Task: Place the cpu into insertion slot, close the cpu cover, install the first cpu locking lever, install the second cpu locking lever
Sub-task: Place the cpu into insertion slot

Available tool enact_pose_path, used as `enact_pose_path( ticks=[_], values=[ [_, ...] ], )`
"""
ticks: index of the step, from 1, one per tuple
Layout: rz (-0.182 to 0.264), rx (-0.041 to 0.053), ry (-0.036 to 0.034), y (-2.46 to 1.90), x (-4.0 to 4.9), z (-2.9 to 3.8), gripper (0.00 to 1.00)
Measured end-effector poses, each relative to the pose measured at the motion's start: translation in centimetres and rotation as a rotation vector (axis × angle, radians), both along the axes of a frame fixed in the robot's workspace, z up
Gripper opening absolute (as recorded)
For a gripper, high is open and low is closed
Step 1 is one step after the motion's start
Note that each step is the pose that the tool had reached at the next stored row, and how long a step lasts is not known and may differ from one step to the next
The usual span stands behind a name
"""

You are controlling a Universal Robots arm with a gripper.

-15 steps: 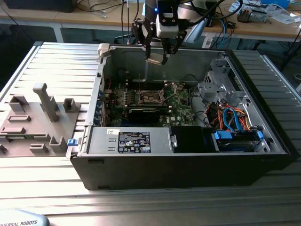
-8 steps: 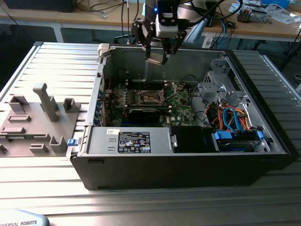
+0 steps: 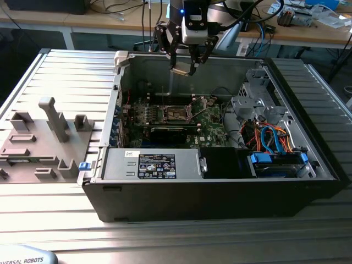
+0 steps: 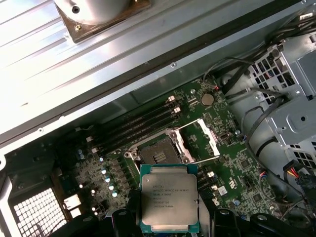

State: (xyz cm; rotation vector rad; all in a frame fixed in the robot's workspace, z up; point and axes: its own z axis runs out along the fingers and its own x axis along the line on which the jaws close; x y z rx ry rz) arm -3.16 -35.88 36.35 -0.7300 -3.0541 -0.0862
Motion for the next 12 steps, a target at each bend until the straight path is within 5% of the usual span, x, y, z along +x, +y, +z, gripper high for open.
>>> enact_pose_path(
  ticks=[12],
  values=[
    [-0.015,-0.0003,0.0000,0.00,0.00,0.00,0.54]
  ],
)
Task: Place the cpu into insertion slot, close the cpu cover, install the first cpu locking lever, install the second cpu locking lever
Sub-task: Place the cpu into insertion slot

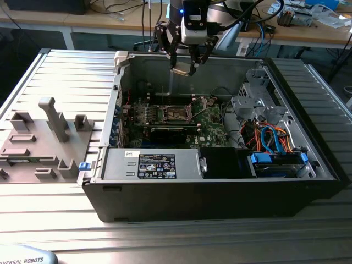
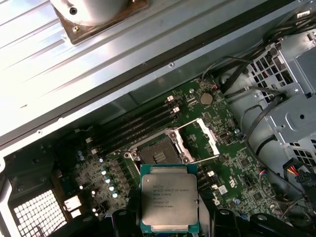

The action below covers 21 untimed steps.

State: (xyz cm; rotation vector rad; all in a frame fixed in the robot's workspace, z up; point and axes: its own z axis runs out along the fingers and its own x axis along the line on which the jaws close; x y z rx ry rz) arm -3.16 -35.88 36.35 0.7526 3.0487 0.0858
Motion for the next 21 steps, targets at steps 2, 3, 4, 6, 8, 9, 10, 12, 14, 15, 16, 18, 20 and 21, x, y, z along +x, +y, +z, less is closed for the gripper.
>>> enact_pose_path(
  ticks=[2,3,4,6,8,9,10,12,14,15,16,18,20,21],
  values=[
    [-0.002,0.0000,0.0000,0.00,0.00,0.00,0.54],
    [-0.003,0.0000,0.0000,0.00,0.00,0.00,0.54],
    [-0.004,0.0000,0.0000,0.00,0.00,0.00,0.54],
    [-0.007,0.0000,0.0000,0.00,0.00,0.00,0.54],
    [-0.009,-0.0001,0.0000,0.00,0.00,0.00,0.54],
    [-0.009,-0.0001,0.0000,0.00,0.00,0.00,0.54],
    [-0.010,-0.0001,0.0000,0.00,0.00,0.00,0.54],
    [-0.013,-0.0001,0.0000,0.00,0.00,0.00,0.54],
    [-0.015,-0.0002,0.0000,0.00,0.00,0.00,0.54],
    [-0.016,-0.0001,0.0000,0.00,0.00,0.00,0.54],
    [-0.017,-0.0002,0.0000,0.00,0.00,0.00,0.54],
    [-0.019,-0.0001,0.0000,0.00,0.00,-0.01,0.54],
    [-0.021,-0.0002,0.0000,0.00,0.00,0.00,0.54],
    [-0.022,-0.0002,0.0000,0.00,0.00,0.00,0.54]
  ],
)
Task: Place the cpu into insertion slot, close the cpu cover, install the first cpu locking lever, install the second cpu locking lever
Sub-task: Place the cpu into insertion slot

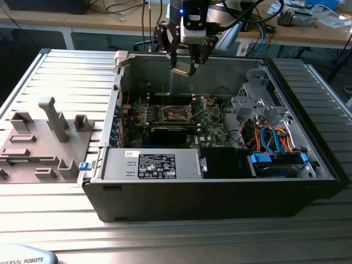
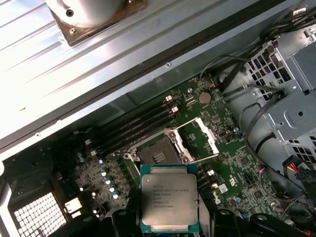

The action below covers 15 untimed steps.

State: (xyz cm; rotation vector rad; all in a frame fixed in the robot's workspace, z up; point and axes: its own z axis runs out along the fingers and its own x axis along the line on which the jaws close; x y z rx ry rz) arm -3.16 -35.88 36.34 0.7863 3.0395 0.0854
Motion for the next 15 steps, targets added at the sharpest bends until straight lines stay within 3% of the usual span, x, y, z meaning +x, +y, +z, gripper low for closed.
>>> enact_pose_path(
  ticks=[15],
  values=[
    [-0.016,-0.0001,0.0000,0.00,0.00,-0.01,0.54]
  ],
)
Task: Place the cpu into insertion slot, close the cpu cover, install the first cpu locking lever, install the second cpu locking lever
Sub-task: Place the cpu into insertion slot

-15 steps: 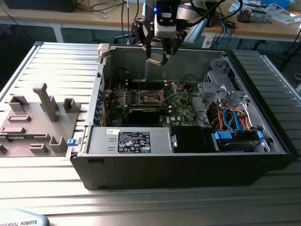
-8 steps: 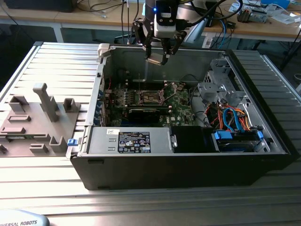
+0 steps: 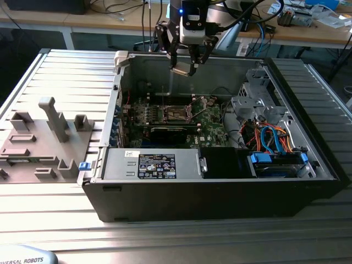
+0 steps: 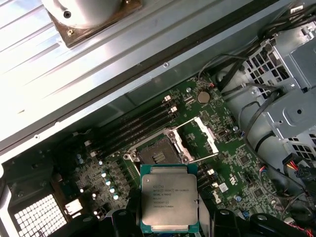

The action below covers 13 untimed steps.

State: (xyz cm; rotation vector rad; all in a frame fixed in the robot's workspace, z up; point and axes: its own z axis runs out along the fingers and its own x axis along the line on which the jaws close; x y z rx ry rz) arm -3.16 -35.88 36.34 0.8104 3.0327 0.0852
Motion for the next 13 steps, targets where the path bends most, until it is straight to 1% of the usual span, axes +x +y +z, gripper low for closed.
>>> enact_pose_path(
  ticks=[13],
  values=[
    [-0.014,-0.0002,0.0000,0.00,0.00,0.00,0.54]
  ],
)
